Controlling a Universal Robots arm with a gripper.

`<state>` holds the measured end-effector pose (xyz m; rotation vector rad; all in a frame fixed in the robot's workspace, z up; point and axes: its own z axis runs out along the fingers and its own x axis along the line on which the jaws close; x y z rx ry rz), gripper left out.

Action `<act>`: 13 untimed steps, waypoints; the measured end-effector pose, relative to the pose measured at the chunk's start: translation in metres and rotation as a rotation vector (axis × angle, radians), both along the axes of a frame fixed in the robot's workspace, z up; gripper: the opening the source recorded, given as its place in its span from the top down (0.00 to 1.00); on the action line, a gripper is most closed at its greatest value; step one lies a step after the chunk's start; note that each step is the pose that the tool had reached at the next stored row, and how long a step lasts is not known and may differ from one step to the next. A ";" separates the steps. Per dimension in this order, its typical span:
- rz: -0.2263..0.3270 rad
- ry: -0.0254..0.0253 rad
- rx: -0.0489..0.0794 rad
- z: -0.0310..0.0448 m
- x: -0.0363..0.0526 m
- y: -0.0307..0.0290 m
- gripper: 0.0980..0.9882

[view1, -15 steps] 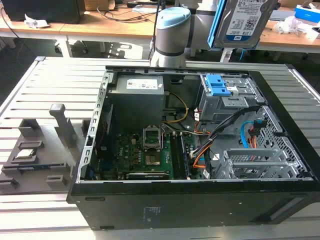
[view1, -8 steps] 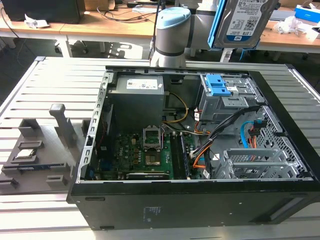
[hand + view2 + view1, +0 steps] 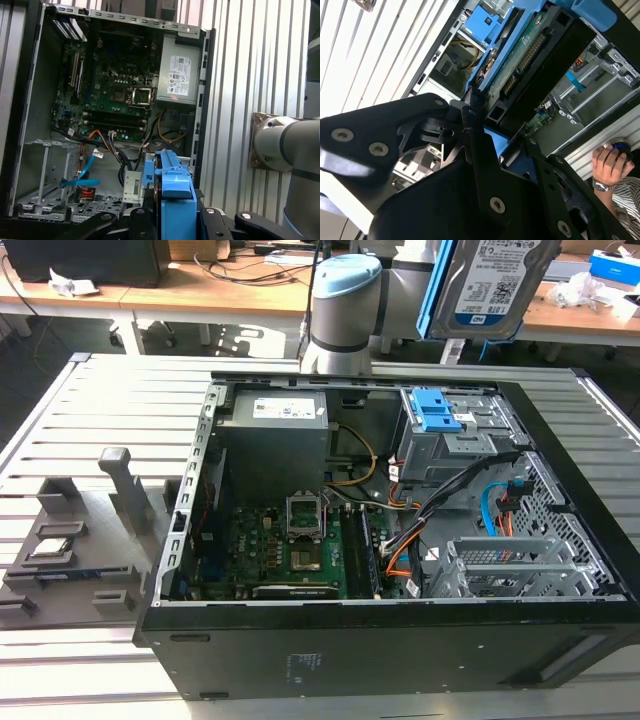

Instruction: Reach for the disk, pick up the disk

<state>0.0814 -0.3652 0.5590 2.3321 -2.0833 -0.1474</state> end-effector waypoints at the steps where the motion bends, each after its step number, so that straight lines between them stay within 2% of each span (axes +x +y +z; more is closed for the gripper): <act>1: 0.000 0.0000 0.000 0.0000 0.0000 -0.0020 0.70; 8: 0.000 0.0000 0.000 0.0000 0.0000 -0.0138 0.70; 13: 0.000 0.0000 0.000 0.0000 -0.0001 -0.0245 0.70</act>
